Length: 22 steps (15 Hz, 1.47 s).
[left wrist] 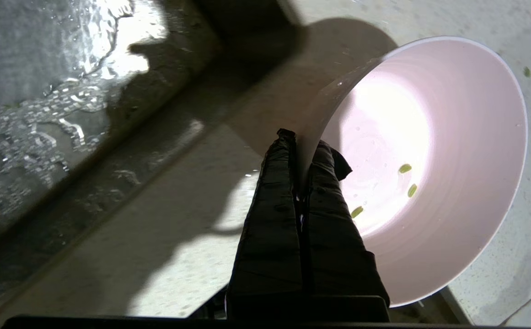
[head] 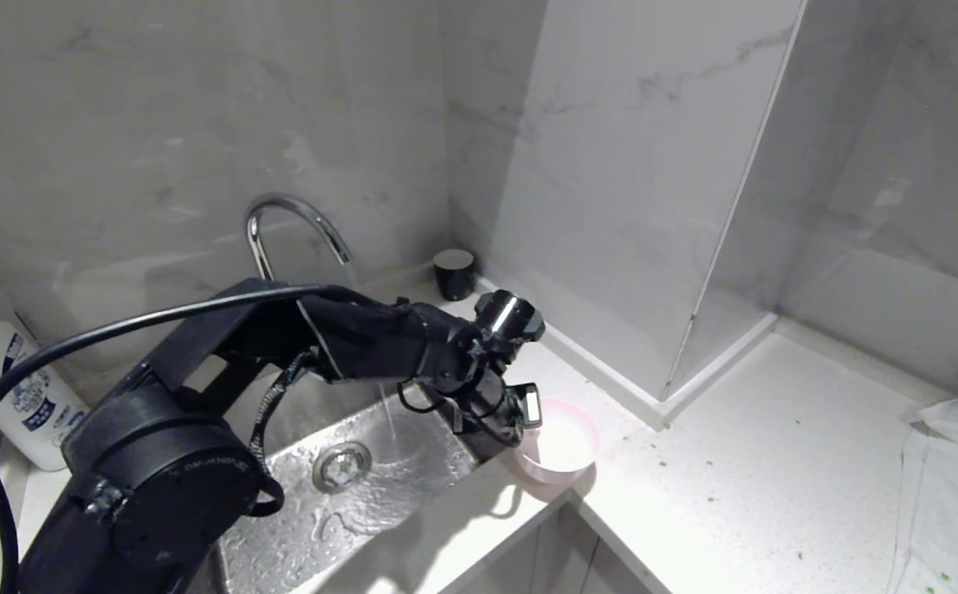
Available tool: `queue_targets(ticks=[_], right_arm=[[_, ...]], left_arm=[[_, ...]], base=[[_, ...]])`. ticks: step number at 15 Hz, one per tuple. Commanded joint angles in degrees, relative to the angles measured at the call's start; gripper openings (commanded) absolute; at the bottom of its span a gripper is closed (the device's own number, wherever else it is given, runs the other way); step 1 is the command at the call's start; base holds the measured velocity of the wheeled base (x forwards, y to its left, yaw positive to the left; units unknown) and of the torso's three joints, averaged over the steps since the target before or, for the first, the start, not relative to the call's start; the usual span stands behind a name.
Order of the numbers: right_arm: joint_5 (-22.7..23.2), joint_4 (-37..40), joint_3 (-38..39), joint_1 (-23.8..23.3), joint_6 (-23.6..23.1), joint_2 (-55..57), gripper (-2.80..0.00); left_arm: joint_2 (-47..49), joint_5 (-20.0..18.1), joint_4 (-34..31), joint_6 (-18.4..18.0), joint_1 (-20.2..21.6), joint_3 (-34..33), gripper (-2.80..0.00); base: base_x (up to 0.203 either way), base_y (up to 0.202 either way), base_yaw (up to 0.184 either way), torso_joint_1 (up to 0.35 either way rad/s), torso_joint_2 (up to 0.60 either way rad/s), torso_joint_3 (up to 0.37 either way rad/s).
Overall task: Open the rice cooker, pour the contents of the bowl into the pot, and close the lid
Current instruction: Fill a bowl with water from the tap
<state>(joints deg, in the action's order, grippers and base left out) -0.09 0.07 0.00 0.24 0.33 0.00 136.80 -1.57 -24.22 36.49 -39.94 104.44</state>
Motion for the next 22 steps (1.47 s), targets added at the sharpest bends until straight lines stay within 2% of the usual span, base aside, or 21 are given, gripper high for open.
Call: queue_targets(ticks=[1, 3, 6, 8, 11, 18, 22], right_arm=[[0.0, 0.0, 0.1, 0.0, 0.0, 0.0, -2.80], [0.0, 0.0, 0.1, 0.0, 0.0, 0.0, -2.80], [0.0, 0.0, 0.1, 0.0, 0.0, 0.0, -2.80], [0.0, 0.0, 0.1, 0.0, 0.0, 0.0, -2.80], [0.0, 0.0, 0.1, 0.0, 0.0, 0.0, -2.80], [0.0, 0.1, 0.1, 0.0, 0.0, 0.0, -2.80], [0.0, 0.0, 0.1, 0.0, 0.0, 0.0, -2.80]], left_arm=[[-4.9, -1.3, 0.0, 0.2, 4.7, -5.5, -2.80], [-7.2, -2.1, 2.3, 0.2, 9.2, -10.4, -2.80], [-9.4, -2.0, 9.8, -0.3, 16.1, -19.1, -2.80], [-9.1, -2.0, 12.6, -0.5, 21.6, -20.4, -2.80], [-7.9, -1.8, 13.3, -0.5, 27.0, -19.3, -2.80], [-4.4, -1.6, 13.3, -0.2, 32.7, -14.1, -2.80], [-4.2, -1.7, 13.2, 0.0, 33.6, -13.3, -2.80]], base=[[0.000, 0.000, 0.000, 0.000, 0.00, 0.000], [0.000, 0.000, 0.000, 0.000, 0.00, 0.000], [0.000, 0.000, 0.000, 0.000, 0.00, 0.000], [0.000, 0.000, 0.000, 0.000, 0.00, 0.000], [0.000, 0.000, 0.000, 0.000, 0.00, 0.000], [0.000, 0.000, 0.000, 0.000, 0.00, 0.000], [0.000, 0.000, 0.000, 0.000, 0.00, 0.000]])
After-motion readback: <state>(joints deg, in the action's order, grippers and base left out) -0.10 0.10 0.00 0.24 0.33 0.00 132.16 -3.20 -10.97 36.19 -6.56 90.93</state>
